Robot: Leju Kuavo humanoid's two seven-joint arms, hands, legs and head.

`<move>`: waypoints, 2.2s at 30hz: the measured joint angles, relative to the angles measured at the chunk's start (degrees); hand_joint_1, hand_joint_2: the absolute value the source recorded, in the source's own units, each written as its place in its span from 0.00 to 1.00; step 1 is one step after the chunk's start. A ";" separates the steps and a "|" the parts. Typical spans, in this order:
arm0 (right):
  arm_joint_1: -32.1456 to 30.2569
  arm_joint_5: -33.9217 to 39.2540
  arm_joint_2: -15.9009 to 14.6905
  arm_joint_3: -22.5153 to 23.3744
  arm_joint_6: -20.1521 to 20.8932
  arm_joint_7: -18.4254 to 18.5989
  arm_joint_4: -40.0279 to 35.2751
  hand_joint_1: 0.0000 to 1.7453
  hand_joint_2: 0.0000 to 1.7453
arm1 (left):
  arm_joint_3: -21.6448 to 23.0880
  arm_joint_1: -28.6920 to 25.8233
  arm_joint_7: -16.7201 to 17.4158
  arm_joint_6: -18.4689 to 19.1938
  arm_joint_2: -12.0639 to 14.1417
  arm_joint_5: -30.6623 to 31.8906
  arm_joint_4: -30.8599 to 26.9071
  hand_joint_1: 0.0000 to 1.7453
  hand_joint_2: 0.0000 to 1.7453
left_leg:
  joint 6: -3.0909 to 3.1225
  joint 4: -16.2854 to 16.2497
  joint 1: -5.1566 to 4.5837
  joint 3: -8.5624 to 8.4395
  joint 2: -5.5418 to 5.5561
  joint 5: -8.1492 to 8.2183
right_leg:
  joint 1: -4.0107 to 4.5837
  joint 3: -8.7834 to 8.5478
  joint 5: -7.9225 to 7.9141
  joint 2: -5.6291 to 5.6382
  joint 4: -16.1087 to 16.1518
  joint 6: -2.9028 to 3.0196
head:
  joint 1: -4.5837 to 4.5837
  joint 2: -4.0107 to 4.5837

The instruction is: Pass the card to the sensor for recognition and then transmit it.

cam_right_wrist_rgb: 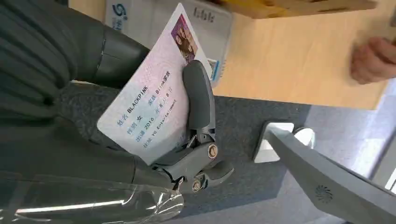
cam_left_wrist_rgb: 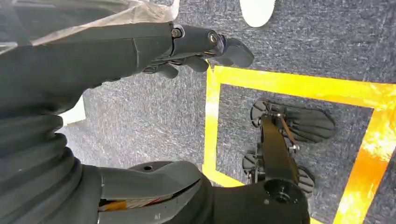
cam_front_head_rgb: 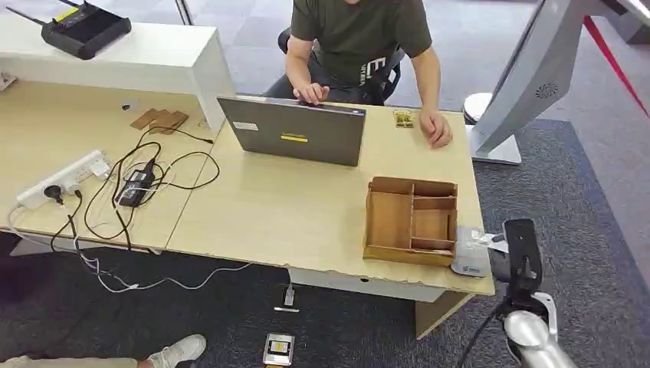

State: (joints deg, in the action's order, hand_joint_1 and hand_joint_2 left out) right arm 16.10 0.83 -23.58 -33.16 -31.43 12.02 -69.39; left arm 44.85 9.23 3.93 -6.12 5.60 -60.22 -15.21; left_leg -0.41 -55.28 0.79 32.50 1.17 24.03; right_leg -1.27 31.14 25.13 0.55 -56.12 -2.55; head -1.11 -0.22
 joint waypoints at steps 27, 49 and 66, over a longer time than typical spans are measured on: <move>4.11 -27.60 -0.85 -3.52 1.44 13.97 0.00 1.00 1.00 | 3.37 -0.16 -0.39 -0.33 0.87 -2.67 0.00 0.00 1.00 | 0.00 -0.01 -0.02 -0.03 -0.01 -0.01 | -0.02 -0.05 -0.03 0.00 0.00 -0.04 | 0.00 0.00; 21.02 -48.39 2.69 -8.57 24.35 22.56 -13.22 1.00 1.00 | 8.79 3.64 3.54 0.70 0.55 0.94 -0.02 0.00 1.00 | -0.01 -0.01 -0.01 -0.02 -0.01 -0.03 | -0.01 -0.03 -0.04 0.03 -0.05 -0.03 | 0.00 0.00; 23.70 -48.37 6.99 -12.31 23.69 23.80 -5.97 1.00 1.00 | 11.50 4.93 4.48 0.55 -0.39 2.01 -0.02 0.00 1.00 | -0.01 -0.01 -0.01 -0.01 0.01 -0.03 | -0.01 -0.02 -0.03 -0.01 -0.04 -0.04 | 0.02 0.00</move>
State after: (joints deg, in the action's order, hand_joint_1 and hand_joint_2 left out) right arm 39.80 -47.54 -16.59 -45.46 -7.74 35.82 -75.36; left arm 56.35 14.16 8.42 -5.57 5.20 -58.20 -15.23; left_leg -0.43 -55.29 0.79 32.49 1.18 24.00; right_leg -1.28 31.12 25.09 0.54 -56.17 -2.59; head -1.09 -0.22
